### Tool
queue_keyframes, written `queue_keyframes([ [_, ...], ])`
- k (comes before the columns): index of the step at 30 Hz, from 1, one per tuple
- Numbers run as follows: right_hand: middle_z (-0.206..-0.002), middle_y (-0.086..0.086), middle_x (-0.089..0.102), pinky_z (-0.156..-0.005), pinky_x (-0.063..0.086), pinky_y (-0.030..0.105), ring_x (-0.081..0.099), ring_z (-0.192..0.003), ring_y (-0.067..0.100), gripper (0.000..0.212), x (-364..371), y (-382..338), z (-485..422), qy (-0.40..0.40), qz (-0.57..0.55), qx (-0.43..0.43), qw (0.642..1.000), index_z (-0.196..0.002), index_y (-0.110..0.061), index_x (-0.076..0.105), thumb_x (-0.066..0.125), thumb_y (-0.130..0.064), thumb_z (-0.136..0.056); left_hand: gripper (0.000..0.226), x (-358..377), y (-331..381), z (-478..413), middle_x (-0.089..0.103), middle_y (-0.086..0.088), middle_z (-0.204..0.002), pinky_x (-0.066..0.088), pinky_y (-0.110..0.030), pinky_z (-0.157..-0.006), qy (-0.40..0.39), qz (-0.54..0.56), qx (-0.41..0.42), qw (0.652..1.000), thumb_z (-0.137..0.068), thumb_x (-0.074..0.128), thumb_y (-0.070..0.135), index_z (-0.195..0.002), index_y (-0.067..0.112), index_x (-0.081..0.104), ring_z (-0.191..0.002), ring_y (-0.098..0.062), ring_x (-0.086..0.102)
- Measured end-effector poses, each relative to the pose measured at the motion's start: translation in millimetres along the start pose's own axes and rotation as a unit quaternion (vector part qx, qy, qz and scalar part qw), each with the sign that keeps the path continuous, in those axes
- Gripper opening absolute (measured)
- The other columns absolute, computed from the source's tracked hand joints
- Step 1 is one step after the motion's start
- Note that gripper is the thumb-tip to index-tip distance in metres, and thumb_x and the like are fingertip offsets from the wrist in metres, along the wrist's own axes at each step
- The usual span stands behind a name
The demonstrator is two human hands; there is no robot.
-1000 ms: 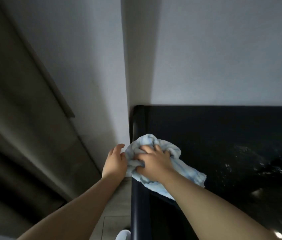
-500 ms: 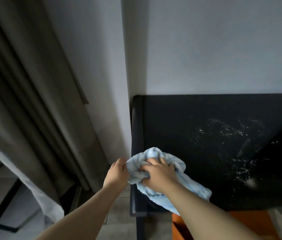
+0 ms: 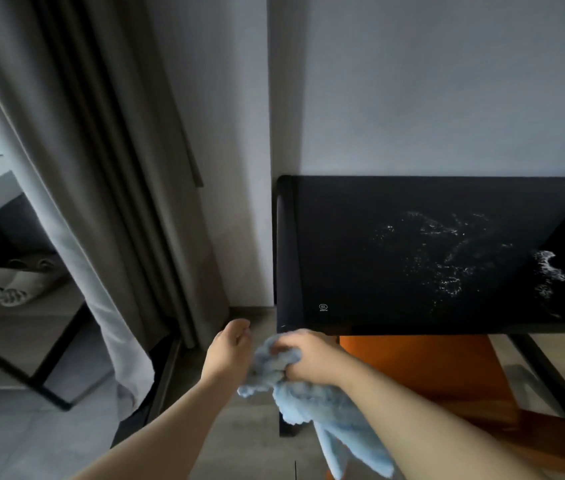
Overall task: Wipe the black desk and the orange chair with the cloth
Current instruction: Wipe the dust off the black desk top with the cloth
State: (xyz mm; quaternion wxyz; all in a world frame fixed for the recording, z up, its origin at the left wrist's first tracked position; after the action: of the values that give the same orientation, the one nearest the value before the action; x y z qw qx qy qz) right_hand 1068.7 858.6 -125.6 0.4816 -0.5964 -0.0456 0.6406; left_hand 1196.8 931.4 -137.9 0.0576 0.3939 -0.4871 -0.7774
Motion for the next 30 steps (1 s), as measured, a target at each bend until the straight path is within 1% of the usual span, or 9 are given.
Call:
queue_keyframes([
  [4,-0.116,-0.004,0.049,-0.082,0.043,0.019,0.052,-0.107,0.012,0.049,-61,-7,7,0.152,-0.151,-0.015,0.977,-0.114,-0.024,0.048,0.071,-0.013,-0.072,0.017,-5,56,4,0.066,-0.001,-0.099,0.048,-0.032,-0.082,0.011,0.081,0.047,0.996,-0.095,0.045,0.027,-0.095,0.025,0.062,-0.096,-0.021,0.061],
  [8,-0.09,-0.003,0.053,-0.058,0.038,0.016,0.055,-0.079,0.007,0.028,-117,18,9,0.249,-0.24,0.049,0.937,-0.086,-0.022,0.046,0.07,-0.031,-0.077,0.013,27,118,-6,0.065,-0.004,-0.11,0.05,-0.032,-0.088,-0.083,0.274,0.059,0.956,-0.095,0.049,0.034,-0.104,0.028,0.057,-0.099,-0.016,0.063],
  [13,-0.098,0.004,0.071,-0.083,0.052,0.032,0.065,-0.096,0.018,0.031,-145,68,-3,0.189,-0.543,0.081,0.814,-0.098,-0.019,0.068,0.046,-0.041,-0.095,0.027,87,161,-40,0.069,-0.005,-0.102,0.056,-0.033,-0.068,-0.171,0.358,0.012,0.918,-0.084,0.067,0.029,-0.107,0.036,0.055,-0.093,-0.021,0.068],
  [18,-0.104,-0.01,0.06,-0.085,0.048,0.034,0.056,-0.097,0.008,0.01,-176,126,-19,0.166,-0.507,0.103,0.839,-0.097,-0.03,0.061,0.052,-0.033,-0.094,0.032,93,175,-93,0.066,-0.004,-0.092,0.05,-0.025,-0.056,-0.035,0.298,0.012,0.954,-0.079,0.066,0.005,-0.098,0.029,0.056,-0.077,-0.012,0.065],
  [22,-0.101,-0.013,0.054,-0.078,0.049,0.03,0.054,-0.095,0.009,0.01,-194,174,-27,0.218,-0.479,0.143,0.838,-0.099,-0.032,0.055,0.056,-0.028,-0.091,0.064,105,168,-122,0.061,-0.003,-0.103,0.053,-0.032,-0.064,-0.063,0.367,-0.041,0.927,-0.073,0.075,0.007,-0.124,0.032,0.044,-0.087,-0.019,0.064],
  [24,-0.103,-0.011,0.055,-0.074,0.047,0.027,0.055,-0.093,0.009,0.011,-201,193,-30,0.235,-0.474,0.153,0.835,-0.098,-0.032,0.054,0.056,-0.026,-0.09,0.092,112,161,-129,0.053,-0.002,-0.119,0.054,-0.04,-0.076,-0.049,0.286,-0.057,0.955,-0.074,0.076,0.006,-0.141,0.041,0.023,-0.101,-0.025,0.061],
  [26,-0.101,-0.01,0.057,-0.066,0.043,0.02,0.055,-0.087,0.006,0.018,-211,211,-32,0.259,-0.412,0.171,0.857,-0.106,-0.028,0.054,0.055,-0.022,-0.09,0.103,109,163,-133,0.03,-0.002,-0.147,0.044,-0.048,-0.095,0.034,0.003,-0.034,0.999,-0.071,0.078,0.014,-0.145,0.042,0.012,-0.124,-0.032,0.044],
  [28,-0.09,-0.014,0.055,-0.058,0.042,0.019,0.056,-0.077,0.005,0.028,-222,225,-33,0.279,-0.341,0.199,0.875,-0.117,-0.026,0.051,0.051,-0.019,-0.09,0.093,118,183,-128,0.011,0.005,-0.156,0.033,-0.05,-0.103,0.102,-0.146,0.026,0.984,-0.075,0.072,0.027,-0.145,0.044,0.013,-0.138,-0.03,0.023],
  [30,-0.087,-0.014,0.054,-0.059,0.046,0.023,0.057,-0.073,0.008,0.032,-229,230,-38,0.274,-0.291,0.212,0.892,-0.121,-0.024,0.05,0.048,-0.017,-0.09,0.077,158,195,-124,-0.002,0.007,-0.158,0.022,-0.054,-0.108,0.045,-0.187,0.066,0.979,-0.081,0.061,0.049,-0.143,0.048,0.016,-0.144,-0.027,0.002],
])
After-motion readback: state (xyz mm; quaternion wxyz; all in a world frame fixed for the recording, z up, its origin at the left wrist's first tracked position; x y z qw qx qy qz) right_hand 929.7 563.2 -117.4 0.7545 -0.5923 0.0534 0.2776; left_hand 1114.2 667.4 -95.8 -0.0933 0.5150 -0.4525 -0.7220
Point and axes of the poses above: each hand's wrist, its own z-axis away from the middle knuckle, its own x-axis out of the palm, y = z × x, the point moved 9 cm from there along -z, towards the middle knuckle
